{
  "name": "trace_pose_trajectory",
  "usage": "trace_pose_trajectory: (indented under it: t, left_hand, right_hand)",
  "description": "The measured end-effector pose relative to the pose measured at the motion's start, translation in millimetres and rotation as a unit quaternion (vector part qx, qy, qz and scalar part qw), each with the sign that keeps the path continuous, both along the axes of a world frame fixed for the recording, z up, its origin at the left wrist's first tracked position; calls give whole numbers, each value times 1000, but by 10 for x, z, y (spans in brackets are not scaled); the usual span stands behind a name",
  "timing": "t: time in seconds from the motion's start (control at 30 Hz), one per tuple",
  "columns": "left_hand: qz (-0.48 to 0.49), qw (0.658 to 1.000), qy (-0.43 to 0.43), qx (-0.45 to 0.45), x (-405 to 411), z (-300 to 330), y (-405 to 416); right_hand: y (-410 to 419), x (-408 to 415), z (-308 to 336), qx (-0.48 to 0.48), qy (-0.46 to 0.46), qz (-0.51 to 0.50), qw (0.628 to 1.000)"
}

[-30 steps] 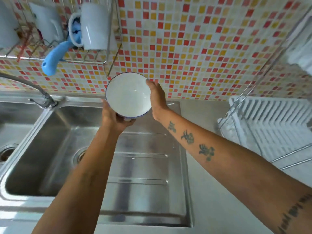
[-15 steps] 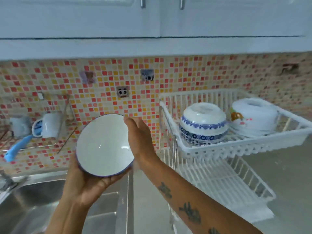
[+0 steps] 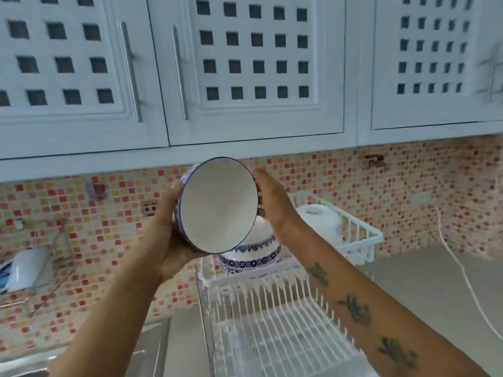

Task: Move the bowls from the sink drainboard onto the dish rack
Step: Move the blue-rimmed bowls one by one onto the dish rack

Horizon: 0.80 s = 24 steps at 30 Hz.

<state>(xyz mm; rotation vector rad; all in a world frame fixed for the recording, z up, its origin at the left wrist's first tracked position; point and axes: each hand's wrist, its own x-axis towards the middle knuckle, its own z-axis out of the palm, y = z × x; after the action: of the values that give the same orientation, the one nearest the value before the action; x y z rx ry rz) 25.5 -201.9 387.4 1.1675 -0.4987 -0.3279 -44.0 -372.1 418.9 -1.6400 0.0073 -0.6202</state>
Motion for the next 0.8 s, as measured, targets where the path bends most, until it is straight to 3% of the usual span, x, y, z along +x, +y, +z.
trace_pose_trajectory:
  t: [0.07, 0.17, 0.33, 0.47, 0.8]
  left_hand:
    - [62, 988, -119, 70, -66, 72, -206]
    - [166, 943, -261, 121, -24, 54, -456]
    - [243, 812, -456, 273, 87, -82, -748]
    - [225, 769, -485, 351, 219, -224, -867]
    - [222, 772, -447, 394, 385, -480, -919]
  right_hand:
    - [-218, -49, 57, -37, 46, 2, 998]
    - [-442, -50, 81, -78, 105, -9, 991]
    - [-628, 137, -60, -72, 137, -30, 988]
    - [-733, 361, -217, -42, 148, -48, 987]
    - [-878, 888, -640, -17, 166, -33, 985]
